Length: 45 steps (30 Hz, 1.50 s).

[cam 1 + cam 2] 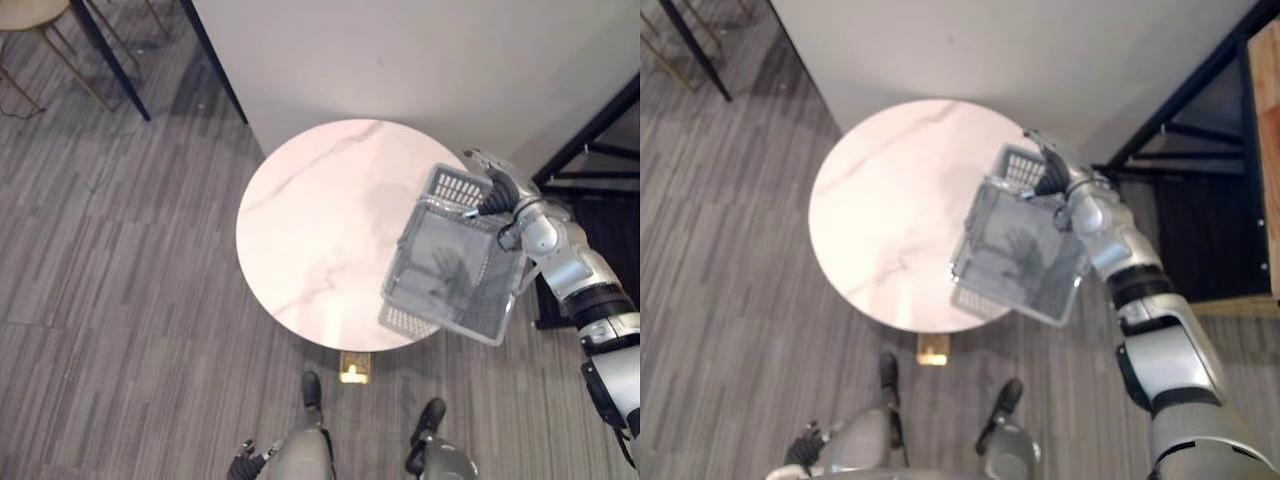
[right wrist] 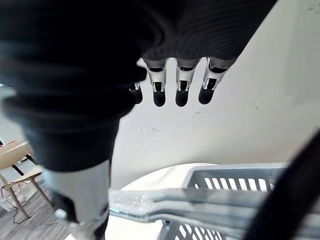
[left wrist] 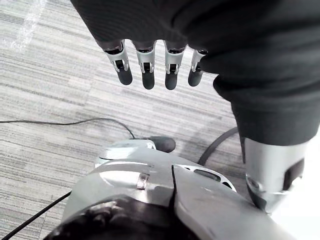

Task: Pick vegetable in the basket

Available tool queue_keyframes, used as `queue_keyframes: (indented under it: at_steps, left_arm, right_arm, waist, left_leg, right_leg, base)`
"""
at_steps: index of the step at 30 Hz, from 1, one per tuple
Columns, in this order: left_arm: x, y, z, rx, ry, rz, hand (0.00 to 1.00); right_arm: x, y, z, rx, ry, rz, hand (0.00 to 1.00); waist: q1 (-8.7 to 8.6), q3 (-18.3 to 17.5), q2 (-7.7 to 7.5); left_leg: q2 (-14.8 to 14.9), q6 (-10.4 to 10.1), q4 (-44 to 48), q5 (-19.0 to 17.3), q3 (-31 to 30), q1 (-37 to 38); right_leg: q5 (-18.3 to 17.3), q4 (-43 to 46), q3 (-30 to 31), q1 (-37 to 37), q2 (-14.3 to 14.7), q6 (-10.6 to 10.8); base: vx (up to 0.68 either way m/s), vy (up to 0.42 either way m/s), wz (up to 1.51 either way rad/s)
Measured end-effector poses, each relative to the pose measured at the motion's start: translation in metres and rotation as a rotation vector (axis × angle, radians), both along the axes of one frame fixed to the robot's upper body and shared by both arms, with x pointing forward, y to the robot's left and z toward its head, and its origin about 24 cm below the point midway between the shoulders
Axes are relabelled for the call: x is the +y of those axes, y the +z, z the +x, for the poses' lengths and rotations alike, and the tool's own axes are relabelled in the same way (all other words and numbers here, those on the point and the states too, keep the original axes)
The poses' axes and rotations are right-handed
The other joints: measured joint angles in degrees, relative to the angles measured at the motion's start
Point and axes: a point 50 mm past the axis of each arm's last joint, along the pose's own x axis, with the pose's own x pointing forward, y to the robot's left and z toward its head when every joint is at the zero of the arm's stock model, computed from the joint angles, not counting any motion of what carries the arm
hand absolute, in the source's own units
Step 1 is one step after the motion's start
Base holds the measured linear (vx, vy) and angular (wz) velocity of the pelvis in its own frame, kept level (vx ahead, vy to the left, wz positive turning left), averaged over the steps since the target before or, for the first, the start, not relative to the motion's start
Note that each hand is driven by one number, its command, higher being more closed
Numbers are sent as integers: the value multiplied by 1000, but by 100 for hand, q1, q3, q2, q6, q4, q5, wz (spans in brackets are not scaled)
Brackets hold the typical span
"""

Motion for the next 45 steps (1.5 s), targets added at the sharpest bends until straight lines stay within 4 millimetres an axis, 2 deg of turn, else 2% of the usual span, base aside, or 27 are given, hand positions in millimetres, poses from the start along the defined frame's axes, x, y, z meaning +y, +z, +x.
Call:
queue_keyframes:
  at_steps: [8,20,24,37,38,45]
  left_arm:
    - [-1,0,3,-3,-9,2,0]
    - [-3,1,8,-7,-48,16,0]
    - [-5,1,8,-11,-57,15,0]
    - [-8,1,10,-14,-75,12,0]
    - [-8,1,10,-14,-75,12,0]
    - [-10,1,12,-17,-83,10,0]
  right_arm:
    - [-13,-4,1,23,-54,27,0]
    - [-26,-9,0,46,-105,44,0]
    - [-31,-6,-1,39,-117,37,0]
    - [-43,-14,-1,84,-168,43,0]
    - [-43,-13,0,80,-168,44,100]
    - [-44,-7,1,65,-170,40,100]
  waist:
    - [-12,87,37]
    - [-122,262,136]
    - [-124,281,171]
    - [-135,360,293]
    - [-137,360,293]
    - [-128,398,322]
  left_leg:
    - [0,2,-5,7,20,-10]
    - [-6,-2,-5,9,23,-10]
    - [-8,-2,-4,9,25,-65]
    - [-37,0,-4,10,-4,-134]
    - [-37,4,-4,14,-5,-168]
    - [-43,10,-3,24,-24,-198]
  right_leg:
    - [4,26,99,-91,-1,3]
    - [20,34,152,-133,-9,-4]
    - [42,37,170,-207,-12,-8]
    - [47,36,154,-259,-40,-5]
    - [47,39,153,-295,-40,-5]
    - [52,35,141,-309,-44,-4]
  base:
    - [9,-1,-4]
    - [5,-1,-1]
    - [2,-1,-1]
    - [0,0,0]
    - [0,0,0]
    - [9,-1,0]
